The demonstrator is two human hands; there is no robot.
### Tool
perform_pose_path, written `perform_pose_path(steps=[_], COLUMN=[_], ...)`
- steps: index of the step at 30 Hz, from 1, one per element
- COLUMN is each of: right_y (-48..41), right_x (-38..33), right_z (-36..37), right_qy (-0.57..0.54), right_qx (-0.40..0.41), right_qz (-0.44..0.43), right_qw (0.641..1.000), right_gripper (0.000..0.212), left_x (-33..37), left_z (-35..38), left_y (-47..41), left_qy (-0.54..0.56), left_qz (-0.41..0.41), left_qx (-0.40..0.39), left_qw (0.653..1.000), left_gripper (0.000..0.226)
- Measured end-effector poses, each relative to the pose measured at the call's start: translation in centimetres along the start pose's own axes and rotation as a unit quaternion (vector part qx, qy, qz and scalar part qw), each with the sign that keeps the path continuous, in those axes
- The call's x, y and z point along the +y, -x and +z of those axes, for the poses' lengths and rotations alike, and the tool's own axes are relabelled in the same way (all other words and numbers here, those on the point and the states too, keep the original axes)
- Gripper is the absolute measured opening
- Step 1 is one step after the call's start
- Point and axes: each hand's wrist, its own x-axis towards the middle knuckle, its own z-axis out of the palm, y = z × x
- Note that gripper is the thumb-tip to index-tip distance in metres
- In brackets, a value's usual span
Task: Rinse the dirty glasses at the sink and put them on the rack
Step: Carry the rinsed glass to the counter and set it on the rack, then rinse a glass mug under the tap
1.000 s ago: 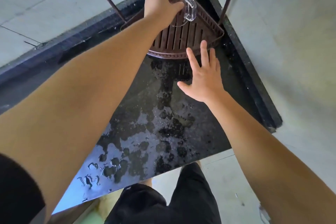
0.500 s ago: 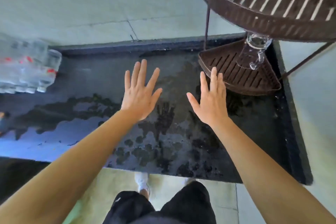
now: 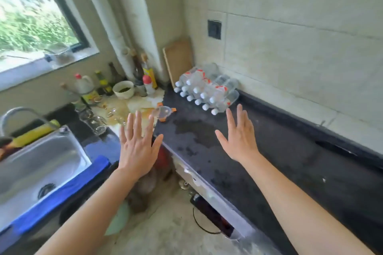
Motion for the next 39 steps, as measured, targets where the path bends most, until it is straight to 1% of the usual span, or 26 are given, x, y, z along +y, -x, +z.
perform_pose_path(steps=[4,6,9,12,16,20,23,26,30,34,36,39], right_y=[-2.6,-3.2,-4.0,-5.4,-8.8,-14.1,-18.4,-22.6,-26.9,-29.0,-29.5,-30.1], right_x=[-14.4,-19.8,-25.5,-28.7,-31.9,-36.8,-41.0,-44.4,-47.6,-50.0,-50.9,-51.9], right_z=[3.9,5.9,8.9,11.3,14.6,18.2,20.3,21.8,23.9,26.2,26.9,27.6], right_qy=[-0.019,-0.016,-0.016,-0.021,-0.032,-0.085,-0.126,-0.143,-0.118,-0.110,-0.106,-0.110], right_qx=[-0.045,-0.067,-0.104,-0.139,-0.181,-0.217,-0.238,-0.254,-0.270,-0.300,-0.309,-0.303], right_qz=[-0.110,-0.156,-0.195,-0.218,-0.236,-0.247,-0.248,-0.254,-0.264,-0.256,-0.252,-0.237], right_qw=[0.993,0.985,0.975,0.966,0.954,0.941,0.931,0.922,0.918,0.912,0.911,0.917], right_gripper=[0.083,0.083,0.082,0.083,0.086,0.092,0.097,0.103,0.107,0.111,0.110,0.100], left_x=[-13.1,-17.7,-22.4,-25.3,-28.4,-32.2,-34.8,-37.1,-39.1,-41.6,-43.5,-46.6], left_z=[-3.2,-3.9,-3.4,-2.1,1.0,3.7,4.3,4.3,4.4,4.6,4.3,3.7], left_y=[2.9,4.3,5.8,6.3,5.9,3.8,1.2,-1.6,-4.2,-5.3,-5.9,-6.5], left_qy=[-0.019,-0.030,-0.020,-0.010,-0.006,-0.034,-0.053,-0.065,-0.053,-0.055,-0.055,-0.058], left_qz=[-0.101,-0.136,-0.194,-0.231,-0.260,-0.278,-0.307,-0.340,-0.382,-0.409,-0.416,-0.406], left_qx=[0.018,0.019,0.010,0.005,-0.034,-0.079,-0.106,-0.106,-0.103,-0.097,-0.097,-0.088], left_qw=[0.995,0.990,0.981,0.973,0.965,0.957,0.944,0.932,0.917,0.906,0.902,0.908], left_gripper=[0.072,0.074,0.077,0.076,0.076,0.074,0.073,0.076,0.081,0.074,0.073,0.074])
